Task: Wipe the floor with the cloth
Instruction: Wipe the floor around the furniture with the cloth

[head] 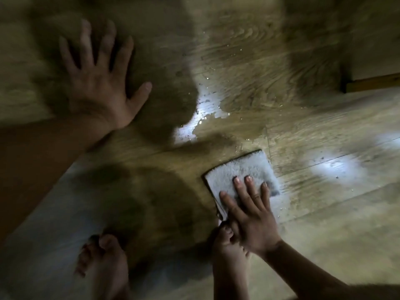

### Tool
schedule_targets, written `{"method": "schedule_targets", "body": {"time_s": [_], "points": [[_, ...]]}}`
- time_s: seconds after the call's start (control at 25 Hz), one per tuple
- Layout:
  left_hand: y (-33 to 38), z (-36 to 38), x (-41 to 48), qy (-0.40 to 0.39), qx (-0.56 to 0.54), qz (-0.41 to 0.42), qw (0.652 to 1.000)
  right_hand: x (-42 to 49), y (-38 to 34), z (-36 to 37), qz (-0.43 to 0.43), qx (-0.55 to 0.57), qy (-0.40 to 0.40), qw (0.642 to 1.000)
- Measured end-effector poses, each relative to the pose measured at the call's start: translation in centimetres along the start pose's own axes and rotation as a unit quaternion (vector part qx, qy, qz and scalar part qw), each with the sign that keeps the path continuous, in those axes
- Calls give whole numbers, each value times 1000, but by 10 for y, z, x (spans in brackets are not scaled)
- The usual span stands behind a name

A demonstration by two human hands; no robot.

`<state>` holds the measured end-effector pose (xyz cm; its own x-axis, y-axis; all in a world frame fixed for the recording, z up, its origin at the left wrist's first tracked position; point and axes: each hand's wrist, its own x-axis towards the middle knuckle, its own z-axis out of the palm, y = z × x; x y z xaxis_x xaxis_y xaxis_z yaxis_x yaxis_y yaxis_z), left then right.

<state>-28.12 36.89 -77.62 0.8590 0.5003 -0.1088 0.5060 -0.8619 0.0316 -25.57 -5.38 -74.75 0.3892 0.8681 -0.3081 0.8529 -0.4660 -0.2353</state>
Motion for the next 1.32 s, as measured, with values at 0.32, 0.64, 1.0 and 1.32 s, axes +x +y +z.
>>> {"method": "schedule_targets", "body": {"time_s": [0.32, 0.64, 1.0, 1.32], "points": [[-2, -1, -1, 5, -34, 0, 999, 22, 29, -15, -37, 21, 10, 999], [0, -4, -1, -3, -32, -6, 999, 104, 58, -47, -5, 16, 32, 999], [1, -8, -1, -15, -39, -7, 999, 140, 65, -51, 11, 64, 63, 996], [1, -10, 0, -15, -36, -9, 999, 147, 64, -53, 19, 92, 79, 992]]}}
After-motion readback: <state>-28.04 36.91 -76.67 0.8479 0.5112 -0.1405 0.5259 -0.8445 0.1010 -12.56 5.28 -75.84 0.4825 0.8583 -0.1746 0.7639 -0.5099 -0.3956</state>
